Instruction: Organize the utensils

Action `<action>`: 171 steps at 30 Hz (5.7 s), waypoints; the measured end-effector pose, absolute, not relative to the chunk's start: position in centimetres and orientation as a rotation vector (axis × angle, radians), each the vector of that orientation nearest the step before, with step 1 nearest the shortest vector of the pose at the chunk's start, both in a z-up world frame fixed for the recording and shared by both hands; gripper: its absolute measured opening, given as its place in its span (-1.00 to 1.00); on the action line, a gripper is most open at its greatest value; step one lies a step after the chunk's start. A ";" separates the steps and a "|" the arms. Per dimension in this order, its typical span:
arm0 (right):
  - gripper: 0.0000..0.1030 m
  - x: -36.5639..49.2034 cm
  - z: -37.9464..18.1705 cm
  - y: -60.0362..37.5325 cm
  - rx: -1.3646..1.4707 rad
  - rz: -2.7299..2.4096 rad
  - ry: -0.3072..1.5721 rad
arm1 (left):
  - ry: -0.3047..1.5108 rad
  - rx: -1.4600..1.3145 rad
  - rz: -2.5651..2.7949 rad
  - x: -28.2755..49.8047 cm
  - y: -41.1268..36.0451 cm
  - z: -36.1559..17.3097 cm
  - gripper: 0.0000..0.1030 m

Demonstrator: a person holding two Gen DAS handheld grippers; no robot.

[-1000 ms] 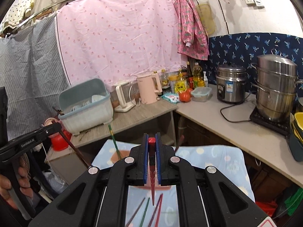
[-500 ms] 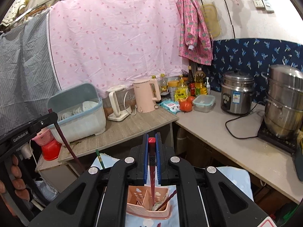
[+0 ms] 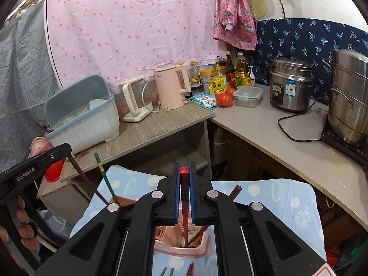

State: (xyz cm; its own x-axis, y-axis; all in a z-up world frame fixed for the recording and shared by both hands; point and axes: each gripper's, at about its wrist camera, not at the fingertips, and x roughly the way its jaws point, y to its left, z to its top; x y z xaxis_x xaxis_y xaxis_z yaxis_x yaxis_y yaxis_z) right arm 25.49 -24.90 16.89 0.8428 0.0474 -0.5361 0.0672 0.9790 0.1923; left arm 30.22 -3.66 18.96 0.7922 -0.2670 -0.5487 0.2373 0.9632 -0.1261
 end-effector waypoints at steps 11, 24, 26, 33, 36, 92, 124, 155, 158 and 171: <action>0.00 22.7 17.3 -25.5 0.195 -0.076 0.507 | 0.608 -0.051 -0.209 28.7 -2.5 17.2 0.21; 0.00 18.2 14.2 -23.6 0.154 -0.073 0.583 | 0.672 -0.041 -0.222 24.5 -2.1 14.2 0.21; 0.00 17.3 13.3 -23.3 0.153 -0.076 0.600 | 0.689 -0.041 -0.223 23.6 -1.9 13.4 0.21; 0.00 14.4 9.4 -22.7 0.153 -0.078 0.691 | 0.768 -0.030 -0.225 20.9 -1.3 9.6 0.21; 0.00 13.2 8.0 -22.5 0.149 -0.090 0.717 | 0.804 -0.027 -0.227 19.7 -1.2 8.0 0.21; -0.68 3.7 -4.7 -18.1 0.142 0.000 1.034 | 1.088 0.078 -0.310 6.9 -2.3 -5.1 -0.35; -0.85 1.1 -2.1 -19.5 0.214 -0.002 0.976 | 1.052 0.020 -0.380 4.9 -1.8 -2.1 -0.85; -0.86 4.6 16.6 -23.6 0.211 0.009 0.555 | 0.671 -0.046 -0.356 11.7 -0.8 15.9 -0.87; -0.86 6.0 17.6 -24.1 0.224 0.027 0.541 | 0.633 -0.049 -0.364 13.3 -1.3 18.1 -0.87; -0.86 14.9 23.5 -24.7 0.179 0.021 0.426 | 0.417 -0.039 -0.366 19.3 -3.8 28.5 -0.91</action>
